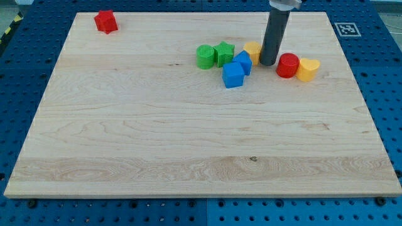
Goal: Move the yellow hexagon to the top right of the blue triangle
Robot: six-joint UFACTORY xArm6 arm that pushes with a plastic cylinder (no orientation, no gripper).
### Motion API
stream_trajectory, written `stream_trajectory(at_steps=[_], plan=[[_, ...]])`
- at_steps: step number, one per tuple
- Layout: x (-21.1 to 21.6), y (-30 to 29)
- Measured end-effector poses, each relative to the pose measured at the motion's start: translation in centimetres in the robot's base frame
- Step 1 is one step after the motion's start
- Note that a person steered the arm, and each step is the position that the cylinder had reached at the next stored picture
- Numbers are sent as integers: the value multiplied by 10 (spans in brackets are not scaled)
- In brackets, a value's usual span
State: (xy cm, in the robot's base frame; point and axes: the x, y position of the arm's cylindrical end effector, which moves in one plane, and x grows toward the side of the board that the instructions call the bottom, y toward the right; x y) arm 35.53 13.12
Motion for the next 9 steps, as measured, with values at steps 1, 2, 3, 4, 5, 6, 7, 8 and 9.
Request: stream_trajectory(at_steps=[1,2,3,4,5,6,7,8,9], plan=[[20,9],[41,11],[29,3],[17,-12],[17,-12],[13,-12],[12,-12],[12,-12],[11,-12]])
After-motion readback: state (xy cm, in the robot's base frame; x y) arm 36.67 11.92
